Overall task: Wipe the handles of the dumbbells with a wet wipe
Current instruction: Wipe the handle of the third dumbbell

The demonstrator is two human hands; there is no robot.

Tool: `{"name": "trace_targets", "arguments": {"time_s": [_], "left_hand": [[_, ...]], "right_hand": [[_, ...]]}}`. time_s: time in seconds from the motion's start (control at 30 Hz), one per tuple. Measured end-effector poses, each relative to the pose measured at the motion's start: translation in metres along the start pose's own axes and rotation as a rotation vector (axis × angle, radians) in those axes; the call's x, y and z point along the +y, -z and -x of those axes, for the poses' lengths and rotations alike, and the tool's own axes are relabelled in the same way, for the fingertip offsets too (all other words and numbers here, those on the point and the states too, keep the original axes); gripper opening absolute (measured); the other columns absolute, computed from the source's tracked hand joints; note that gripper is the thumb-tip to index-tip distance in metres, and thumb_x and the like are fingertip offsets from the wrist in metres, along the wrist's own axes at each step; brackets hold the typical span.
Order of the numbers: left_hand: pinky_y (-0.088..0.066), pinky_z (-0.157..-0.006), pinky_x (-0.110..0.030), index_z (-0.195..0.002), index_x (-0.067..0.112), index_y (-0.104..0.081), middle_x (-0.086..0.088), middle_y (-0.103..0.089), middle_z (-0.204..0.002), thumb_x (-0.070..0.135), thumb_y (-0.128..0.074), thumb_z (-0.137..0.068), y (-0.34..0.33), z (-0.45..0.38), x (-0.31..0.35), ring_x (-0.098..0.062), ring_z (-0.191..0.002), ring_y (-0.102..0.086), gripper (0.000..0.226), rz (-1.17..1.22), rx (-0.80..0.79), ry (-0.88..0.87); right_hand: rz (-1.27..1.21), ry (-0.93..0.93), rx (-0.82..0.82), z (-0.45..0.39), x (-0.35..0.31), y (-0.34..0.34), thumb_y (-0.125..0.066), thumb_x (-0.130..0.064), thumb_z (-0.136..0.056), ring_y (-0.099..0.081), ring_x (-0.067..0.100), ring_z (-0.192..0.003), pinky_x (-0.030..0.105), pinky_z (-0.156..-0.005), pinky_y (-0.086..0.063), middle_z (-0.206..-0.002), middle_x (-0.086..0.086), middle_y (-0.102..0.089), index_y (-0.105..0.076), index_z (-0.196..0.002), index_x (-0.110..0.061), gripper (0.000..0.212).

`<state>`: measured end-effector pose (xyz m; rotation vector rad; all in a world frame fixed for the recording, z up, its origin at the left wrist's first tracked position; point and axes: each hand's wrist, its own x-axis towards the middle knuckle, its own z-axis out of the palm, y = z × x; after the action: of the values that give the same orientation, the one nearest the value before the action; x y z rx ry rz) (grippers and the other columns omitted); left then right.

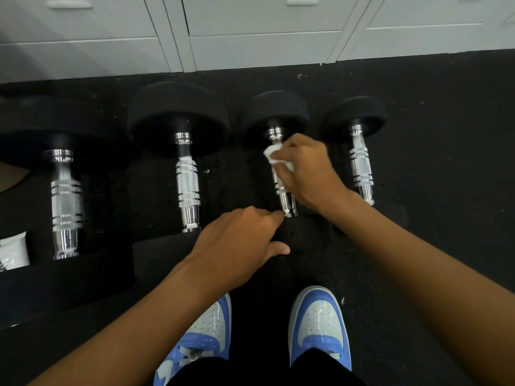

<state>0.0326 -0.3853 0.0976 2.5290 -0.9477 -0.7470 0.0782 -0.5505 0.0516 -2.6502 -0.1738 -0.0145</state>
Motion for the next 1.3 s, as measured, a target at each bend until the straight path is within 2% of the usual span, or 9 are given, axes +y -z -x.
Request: {"name": "trace_targets", "arguments": {"time_s": [0.13,0.4,0.5,0.6,0.8,0.97,1.03,1.2,1.3], "left_hand": [[-0.048,-0.09,-0.034,-0.133,0.022,-0.046,0.003,-0.06,-0.124,0.052,-0.048,-0.091,0.001,0.0,0.001,-0.018,-0.109,-0.058,0.052,0.011,0.002,0.002],[-0.048,-0.09,-0.035,-0.133,0.021,-0.046,0.003,-0.059,-0.126,0.053,-0.048,-0.091,-0.001,0.0,0.0,-0.02,-0.11,-0.057,0.053,-0.017,-0.002,-0.001],[-0.048,-0.091,-0.036,-0.135,0.021,-0.045,0.002,-0.058,-0.128,0.052,-0.048,-0.091,0.0,0.0,0.001,-0.02,-0.112,-0.057,0.054,-0.014,-0.005,0.001],[-0.048,-0.091,-0.036,-0.135,0.019,-0.045,0.0,-0.058,-0.128,0.052,-0.047,-0.092,-0.001,-0.001,0.0,-0.02,-0.112,-0.057,0.054,-0.023,-0.018,-0.001],[-0.048,-0.09,-0.037,-0.135,0.021,-0.044,0.002,-0.058,-0.128,0.052,-0.047,-0.092,-0.001,0.0,-0.001,-0.021,-0.111,-0.057,0.054,-0.022,-0.012,-0.002],[-0.049,-0.089,-0.036,-0.132,0.019,-0.047,0.001,-0.06,-0.123,0.05,-0.049,-0.091,-0.001,0.0,-0.001,-0.02,-0.108,-0.058,0.051,-0.016,-0.015,-0.005],[-0.049,-0.088,-0.036,-0.132,0.019,-0.047,0.002,-0.06,-0.122,0.051,-0.048,-0.092,-0.002,0.0,-0.001,-0.02,-0.107,-0.058,0.051,-0.029,-0.012,-0.007],[-0.049,-0.089,-0.035,-0.134,0.02,-0.046,0.002,-0.058,-0.127,0.052,-0.048,-0.092,-0.001,0.0,0.0,-0.02,-0.11,-0.058,0.053,-0.014,-0.011,-0.005],[-0.049,-0.089,-0.035,-0.133,0.019,-0.047,0.001,-0.059,-0.125,0.051,-0.049,-0.092,0.0,0.0,0.0,-0.02,-0.11,-0.058,0.052,-0.006,-0.014,-0.004]], "right_hand": [[-0.018,-0.174,0.108,-0.028,0.016,-0.002,-0.059,-0.014,-0.085,-0.061,0.028,-0.076,0.034,-0.07,-0.049,-0.084,0.017,-0.064,-0.072,-0.082,0.0,0.02],[-0.074,-0.05,0.045,0.001,0.007,0.0,-0.064,-0.01,-0.082,-0.061,0.023,-0.075,0.025,-0.071,-0.046,-0.085,0.015,-0.064,-0.075,-0.088,-0.004,0.014],[0.005,-0.11,0.084,-0.025,0.01,-0.003,-0.059,-0.014,-0.084,-0.059,0.026,-0.077,0.031,-0.071,-0.045,-0.082,0.016,-0.063,-0.073,-0.079,-0.004,0.018],[0.029,-0.05,0.025,-0.02,0.001,-0.008,-0.061,-0.011,-0.085,-0.06,0.03,-0.082,0.037,-0.072,-0.051,-0.094,0.018,-0.062,-0.073,-0.09,-0.001,0.017],[-0.044,-0.068,0.048,-0.003,0.016,0.005,-0.066,-0.014,-0.081,-0.061,0.023,-0.076,0.017,-0.073,-0.037,-0.083,0.014,-0.065,-0.076,-0.089,-0.008,0.014],[0.001,0.037,-0.018,-0.009,-0.001,-0.005,-0.065,-0.01,-0.08,-0.061,0.028,-0.077,0.031,-0.071,-0.051,-0.088,0.017,-0.061,-0.073,-0.086,-0.001,0.013],[-0.016,0.123,-0.087,0.008,0.0,-0.002,-0.067,-0.007,-0.077,-0.062,0.026,-0.072,0.028,-0.068,-0.051,-0.084,0.017,-0.062,-0.073,-0.085,-0.001,0.012],[-0.014,-0.023,-0.028,-0.013,0.016,0.01,-0.066,-0.016,-0.082,-0.062,0.026,-0.08,0.021,-0.072,-0.041,-0.089,0.015,-0.065,-0.075,-0.09,-0.007,0.016],[0.029,0.052,-0.089,-0.021,0.005,0.001,-0.065,-0.011,-0.081,-0.062,0.029,-0.081,0.034,-0.073,-0.051,-0.093,0.017,-0.062,-0.074,-0.086,-0.002,0.014]]}}
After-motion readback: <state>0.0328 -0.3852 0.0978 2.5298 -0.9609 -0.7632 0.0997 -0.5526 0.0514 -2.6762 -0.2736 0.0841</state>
